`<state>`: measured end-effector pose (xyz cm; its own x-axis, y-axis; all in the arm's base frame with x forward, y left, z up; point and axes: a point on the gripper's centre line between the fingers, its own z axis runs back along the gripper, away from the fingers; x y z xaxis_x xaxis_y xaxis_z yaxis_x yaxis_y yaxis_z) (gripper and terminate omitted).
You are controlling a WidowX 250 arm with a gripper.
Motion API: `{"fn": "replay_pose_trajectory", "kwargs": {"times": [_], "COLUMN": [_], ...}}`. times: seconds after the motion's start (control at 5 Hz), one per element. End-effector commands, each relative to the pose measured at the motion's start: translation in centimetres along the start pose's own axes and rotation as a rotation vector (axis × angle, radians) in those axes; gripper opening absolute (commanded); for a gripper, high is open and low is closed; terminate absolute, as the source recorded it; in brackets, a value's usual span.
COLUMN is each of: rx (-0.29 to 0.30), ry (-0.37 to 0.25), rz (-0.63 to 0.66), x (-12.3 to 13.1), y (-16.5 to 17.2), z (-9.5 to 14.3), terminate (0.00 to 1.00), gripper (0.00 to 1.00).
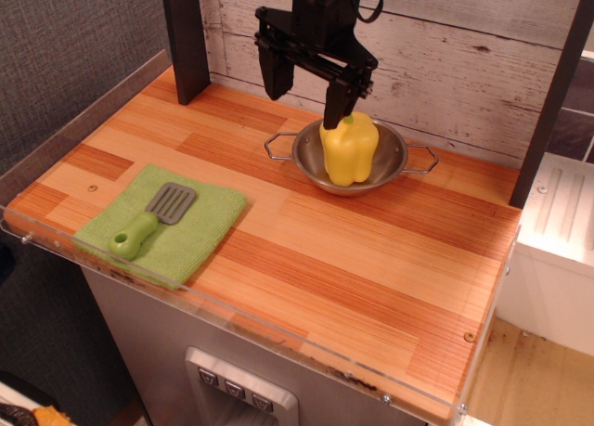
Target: Move the yellow capsicum out of pot and place it onto the table.
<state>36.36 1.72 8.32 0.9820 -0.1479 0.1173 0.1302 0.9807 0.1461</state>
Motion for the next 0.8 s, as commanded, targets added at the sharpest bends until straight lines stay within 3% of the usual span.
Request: {"fn": "replay_pose_trajectory", "kwargs": {"times": [0.0,0.4,0.6], "rx": [-0.048,-0.076,-0.08], "ry": [-0.035,-0.03,-0.026], "rz": [0.014,0.017,0.014], "x": [1.7,2.5,2.5], "y": [-0.7,-1.3,-1.5], "z": [0.6,-0.2,-0.6], "terminate": [0.0,0.0,0.0], "gripper": [1.0,1.0,0.0]}}
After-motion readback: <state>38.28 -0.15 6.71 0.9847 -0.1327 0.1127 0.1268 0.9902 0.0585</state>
